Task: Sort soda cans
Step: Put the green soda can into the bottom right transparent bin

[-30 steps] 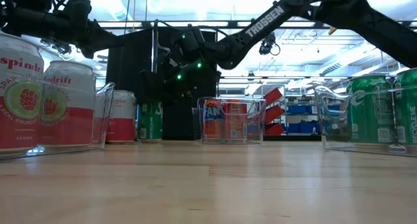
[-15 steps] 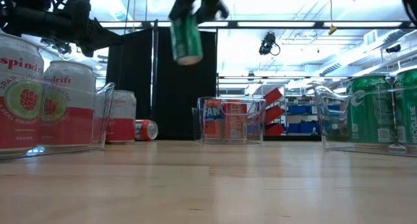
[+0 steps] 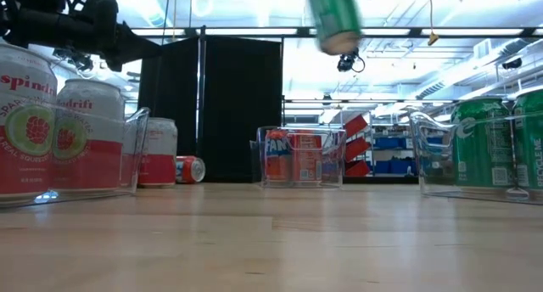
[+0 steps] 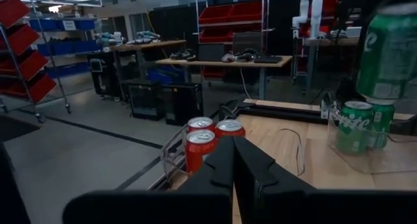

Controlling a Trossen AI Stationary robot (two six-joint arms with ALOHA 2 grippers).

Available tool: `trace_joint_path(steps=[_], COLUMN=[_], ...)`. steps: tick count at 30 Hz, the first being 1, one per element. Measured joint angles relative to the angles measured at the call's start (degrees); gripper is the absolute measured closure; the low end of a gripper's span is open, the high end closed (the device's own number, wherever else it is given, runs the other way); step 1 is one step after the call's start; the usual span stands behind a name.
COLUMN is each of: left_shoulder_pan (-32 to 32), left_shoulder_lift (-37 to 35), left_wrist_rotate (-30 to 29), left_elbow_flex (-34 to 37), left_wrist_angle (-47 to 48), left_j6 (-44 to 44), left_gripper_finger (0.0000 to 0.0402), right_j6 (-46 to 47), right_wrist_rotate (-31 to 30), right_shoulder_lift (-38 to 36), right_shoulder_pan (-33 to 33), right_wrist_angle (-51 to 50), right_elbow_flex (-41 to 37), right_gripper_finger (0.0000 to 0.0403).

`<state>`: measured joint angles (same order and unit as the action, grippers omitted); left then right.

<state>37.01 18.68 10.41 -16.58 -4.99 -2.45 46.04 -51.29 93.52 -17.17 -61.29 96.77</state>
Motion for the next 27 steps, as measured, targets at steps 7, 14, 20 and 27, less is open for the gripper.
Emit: trace_joint_path(steps=[7,14,20,27], left_shoulder_pan=[0.0,0.0,-0.01,0.0], left_shoulder_lift=[0.0,0.0,0.01,0.02], left_wrist_rotate=[0.02,0.04,0.04,0.09], left_elbow_flex=[0.0,0.0,0.0,0.0], left_wrist_angle=[-0.74,0.13,0.15,0.22], left_j6=[0.1,1.62,1.68,1.81], left_gripper_finger=[0.0398,0.0398,0.0398,0.0398], right_j6=[22.46,42.13,52.32,64.01], right_wrist_rotate=[-0.98,1.02,5.35,6.51], right_shoulder_lift=[-1.75,-4.23,-4.7,-4.77], right_shoulder_pan=[-6.09,-13.54,-20.24,-28.3], right_wrist_angle=[-12.61,-22.58,-26.82,-28.7], right_elbow_flex=[-6.93,-12.38,-15.93,-21.65], right_gripper_finger=[0.0115,0.0115,0.0115,0.0115])
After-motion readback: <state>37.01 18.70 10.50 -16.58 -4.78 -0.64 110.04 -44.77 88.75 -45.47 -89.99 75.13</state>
